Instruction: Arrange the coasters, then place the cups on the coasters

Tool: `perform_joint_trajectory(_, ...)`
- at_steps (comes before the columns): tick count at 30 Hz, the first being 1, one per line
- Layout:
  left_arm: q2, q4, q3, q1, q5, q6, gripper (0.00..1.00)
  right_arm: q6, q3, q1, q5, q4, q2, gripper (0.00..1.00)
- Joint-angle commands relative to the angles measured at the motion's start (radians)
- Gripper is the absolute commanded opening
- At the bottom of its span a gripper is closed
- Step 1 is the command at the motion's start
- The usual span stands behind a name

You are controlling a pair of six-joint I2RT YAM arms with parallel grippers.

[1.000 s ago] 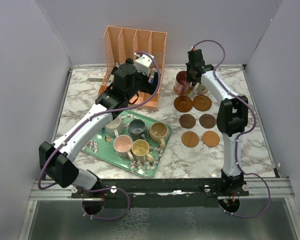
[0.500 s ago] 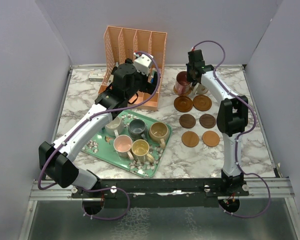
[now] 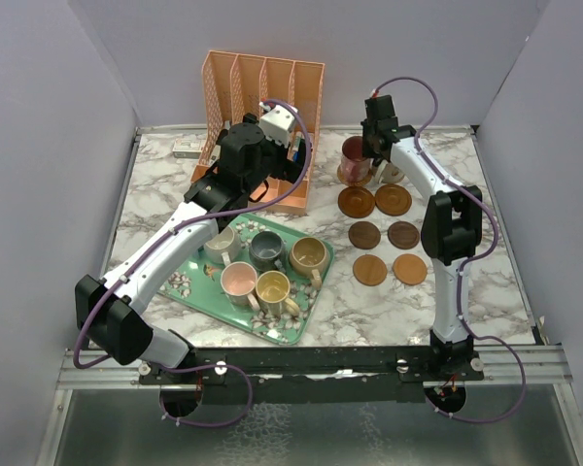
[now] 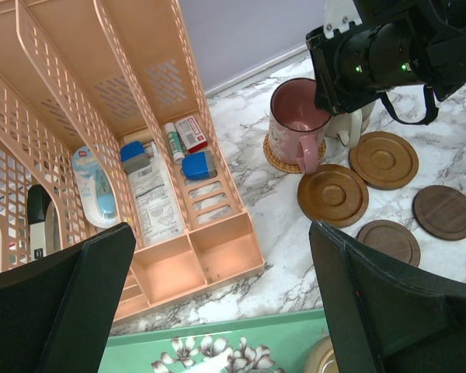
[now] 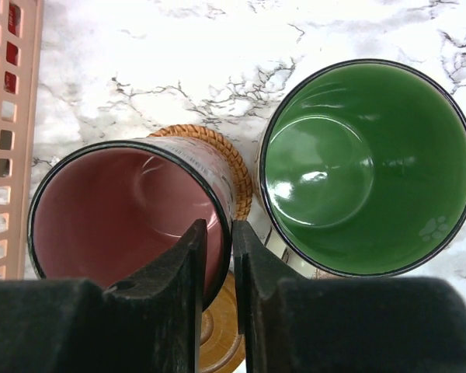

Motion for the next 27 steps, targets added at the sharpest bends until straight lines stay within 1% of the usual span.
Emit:
perform_joint_trajectory(1,-0.032,0.025,-0.007,0.009,0.027,-0.010,0.99,0.000,0.044,0.004,-0.002,0.026,-0.015,0.21)
perform_joint_trajectory(8,-0.032,0.026,-0.008,0.013,0.026,-0.010,0.99,-0.002,0.052,0.004,0.000,0.024,-0.015,0.22)
perform_joint_trajectory(18,-0.033,0.026,-0.011,0.016,0.029,-0.010,0.99,-0.017,0.072,0.003,-0.004,0.028,-0.021,0.25)
perform_joint_trajectory(27,-0.037,0.027,-0.015,0.020,0.032,-0.011,0.99,-0.039,0.072,0.003,0.011,0.035,-0.029,0.26)
